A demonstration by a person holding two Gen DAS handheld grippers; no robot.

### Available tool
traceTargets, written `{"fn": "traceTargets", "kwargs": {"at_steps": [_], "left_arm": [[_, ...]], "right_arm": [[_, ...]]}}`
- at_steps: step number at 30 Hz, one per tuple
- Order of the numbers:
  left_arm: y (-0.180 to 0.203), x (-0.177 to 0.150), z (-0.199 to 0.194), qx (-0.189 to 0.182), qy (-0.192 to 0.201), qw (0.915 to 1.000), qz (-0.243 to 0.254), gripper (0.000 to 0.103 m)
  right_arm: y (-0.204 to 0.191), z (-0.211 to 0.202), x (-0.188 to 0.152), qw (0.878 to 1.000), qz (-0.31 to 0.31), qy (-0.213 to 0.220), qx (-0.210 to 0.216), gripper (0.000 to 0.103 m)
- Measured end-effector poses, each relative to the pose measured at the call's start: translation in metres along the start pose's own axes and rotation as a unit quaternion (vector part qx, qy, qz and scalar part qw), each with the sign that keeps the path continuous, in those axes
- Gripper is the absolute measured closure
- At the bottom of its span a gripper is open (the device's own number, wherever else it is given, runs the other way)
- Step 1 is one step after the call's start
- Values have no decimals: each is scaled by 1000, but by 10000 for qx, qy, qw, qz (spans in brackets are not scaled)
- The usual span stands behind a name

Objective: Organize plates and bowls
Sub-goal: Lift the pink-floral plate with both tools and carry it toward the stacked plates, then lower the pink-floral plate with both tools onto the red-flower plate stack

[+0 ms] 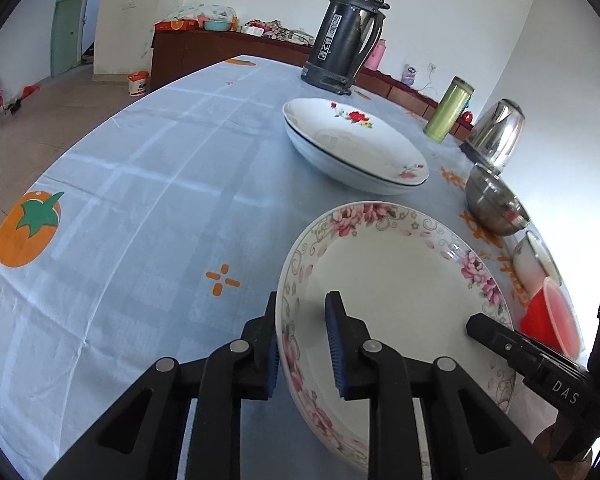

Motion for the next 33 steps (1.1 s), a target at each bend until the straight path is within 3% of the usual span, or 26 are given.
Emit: {"fn": "traceTargets", "kwargs": {"at_steps": [17,25,33], "left_arm": [[32,68,-7,-192,660,9971,321,80],[42,105,15,-190,949,9946,379,80],[42,129,56,11,801,9961,364,80]], "right_arm": [[4,-16,71,9973,193,701,60,87],[12,-4,109,9952,311,927,-39,87],[31,33,130,9952,557,805,-48,86]]}}
Point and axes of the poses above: each gripper's, at about its wrist camera, not at the fingertips, and z roughly the way its jaws point, y to its right, x to its top, the point moved 4 cm from there along z, roughly the way its jaws point, and after that the axes turned 8 degrees about -z, right-handed, at the moved point
